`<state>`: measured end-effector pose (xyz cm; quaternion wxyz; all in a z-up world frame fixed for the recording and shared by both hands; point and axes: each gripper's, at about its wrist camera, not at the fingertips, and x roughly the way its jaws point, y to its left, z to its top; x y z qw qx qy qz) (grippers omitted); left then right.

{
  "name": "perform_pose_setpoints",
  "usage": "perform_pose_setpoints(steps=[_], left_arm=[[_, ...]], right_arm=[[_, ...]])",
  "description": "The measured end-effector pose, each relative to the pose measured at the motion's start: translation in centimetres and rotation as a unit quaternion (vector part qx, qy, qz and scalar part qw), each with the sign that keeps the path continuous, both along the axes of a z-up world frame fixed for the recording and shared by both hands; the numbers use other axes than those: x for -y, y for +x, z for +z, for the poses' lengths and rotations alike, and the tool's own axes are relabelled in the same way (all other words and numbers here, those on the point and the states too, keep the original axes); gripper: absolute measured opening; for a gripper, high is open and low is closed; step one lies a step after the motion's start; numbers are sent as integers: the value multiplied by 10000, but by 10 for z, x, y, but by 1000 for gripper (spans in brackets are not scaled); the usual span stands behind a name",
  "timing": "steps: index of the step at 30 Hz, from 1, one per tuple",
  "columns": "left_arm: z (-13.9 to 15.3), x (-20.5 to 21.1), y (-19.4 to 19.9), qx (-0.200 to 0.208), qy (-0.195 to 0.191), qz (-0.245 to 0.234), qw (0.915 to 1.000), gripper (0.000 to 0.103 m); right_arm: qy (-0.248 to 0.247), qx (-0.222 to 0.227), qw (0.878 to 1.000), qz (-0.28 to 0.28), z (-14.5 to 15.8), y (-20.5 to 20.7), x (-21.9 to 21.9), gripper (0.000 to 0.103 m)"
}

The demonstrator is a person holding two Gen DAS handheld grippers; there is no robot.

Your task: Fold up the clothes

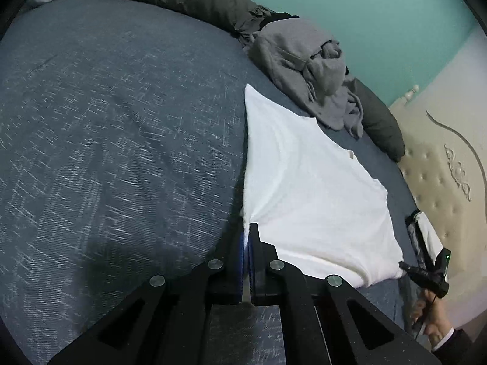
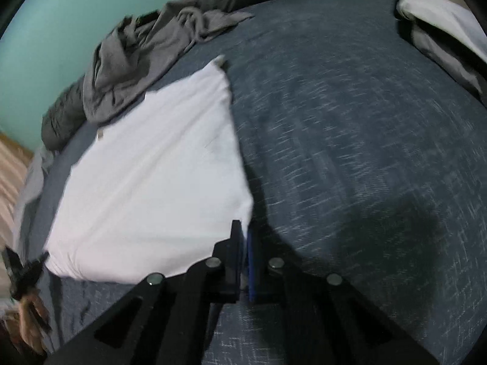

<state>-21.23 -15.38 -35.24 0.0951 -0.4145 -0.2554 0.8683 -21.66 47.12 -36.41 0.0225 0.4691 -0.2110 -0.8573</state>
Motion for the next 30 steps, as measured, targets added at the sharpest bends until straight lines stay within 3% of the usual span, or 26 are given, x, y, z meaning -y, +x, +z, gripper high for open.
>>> perform_pose_setpoints(steps=[6,9,10,11,13,14,21,25,28,29,30], left_arm=[[-10,-2,-8,99,-103,-107,9998,2],[-6,-7,-8,48,-141,-282,9995,6],[-3,-8,-6,19,-225,-325,9992,6],[-1,-7,-5,24,-300,-329,9990,9],[2,-3,1,67,-289,-310,9991,22],[4,0,5,58,-216,-323,9992,28],[1,-24,19,123,-792,-987,9919,36],[-9,-33,17,232,-923,-1117,9892,36],[-15,-33,12,273,-1003,-1019,9893,35],[-16,-34,10,270,-1037,-993,9893,21],[-15,-37,8,266,-1127,-1015,9881,4]], right_arm=[[-54,84,9999,-120,-8,-4,-1,2],[-478,114,9985,-261,-10,-7,-6,5],[-534,131,9979,-347,-8,-7,-9,10],[-496,115,9980,-376,-5,-4,-11,13],[-408,46,9986,-332,4,3,-11,38],[-331,39,9991,-271,7,5,-9,43],[512,253,9966,599,5,20,32,43],[958,349,9912,839,-1,18,47,43],[953,361,9912,843,-3,17,46,43],[931,361,9914,842,-4,17,45,40],[924,346,9914,862,-4,17,45,26]])
